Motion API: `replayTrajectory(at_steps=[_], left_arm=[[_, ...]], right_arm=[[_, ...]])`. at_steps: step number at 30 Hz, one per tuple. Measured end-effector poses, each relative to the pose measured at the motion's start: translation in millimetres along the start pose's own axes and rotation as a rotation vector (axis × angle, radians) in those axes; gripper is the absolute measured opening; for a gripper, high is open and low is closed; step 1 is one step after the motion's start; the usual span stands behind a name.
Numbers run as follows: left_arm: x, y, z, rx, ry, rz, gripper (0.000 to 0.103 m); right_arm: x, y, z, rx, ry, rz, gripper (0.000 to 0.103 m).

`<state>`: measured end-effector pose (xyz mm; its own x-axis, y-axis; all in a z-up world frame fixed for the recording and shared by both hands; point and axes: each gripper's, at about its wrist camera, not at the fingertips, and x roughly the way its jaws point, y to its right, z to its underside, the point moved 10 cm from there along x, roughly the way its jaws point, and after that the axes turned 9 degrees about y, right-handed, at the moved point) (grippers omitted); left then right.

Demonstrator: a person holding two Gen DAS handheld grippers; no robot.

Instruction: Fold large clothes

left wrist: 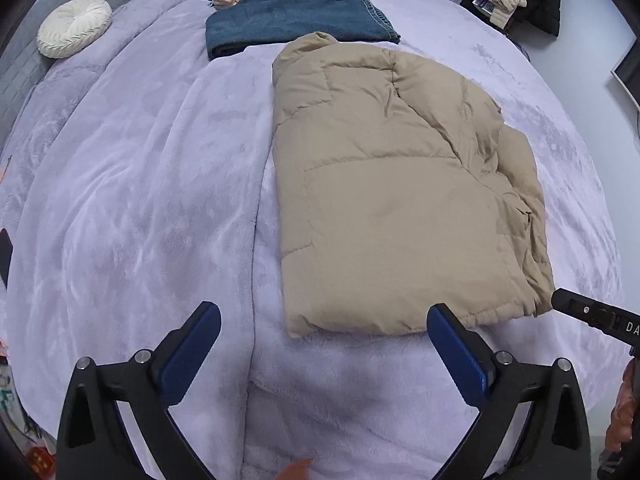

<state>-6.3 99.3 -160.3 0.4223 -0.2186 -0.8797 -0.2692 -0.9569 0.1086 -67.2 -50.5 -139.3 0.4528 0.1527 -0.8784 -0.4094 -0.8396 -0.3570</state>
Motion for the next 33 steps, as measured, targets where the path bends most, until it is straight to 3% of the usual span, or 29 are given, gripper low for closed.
replayTrajectory(at_steps=[18,22,26,33], left_arm=[[-59.0,38.3,37.5,-0.008,0.027,-0.047,0.103],[-73.3,38.8,48.4,-0.009,0.026,-0.069,0.103],[-87.2,32.8,48.1,-0.029,0.042,-0.074,0.103],[-112.3,15.5,15.7,-0.032,0.112,-0.07,0.103]], right_arm=[[-45.9,17.0,39.9,-0.028,-0.001,-0.024,0.021],[-54.8,18.9,48.5,-0.028,0.0,-0.028,0.032],[-66.2,13.2,54.1,-0.054,0.009,-0.025,0.035],[-88.5,-10.3,35.0,-0.1,0.101,0.005,0.052]])
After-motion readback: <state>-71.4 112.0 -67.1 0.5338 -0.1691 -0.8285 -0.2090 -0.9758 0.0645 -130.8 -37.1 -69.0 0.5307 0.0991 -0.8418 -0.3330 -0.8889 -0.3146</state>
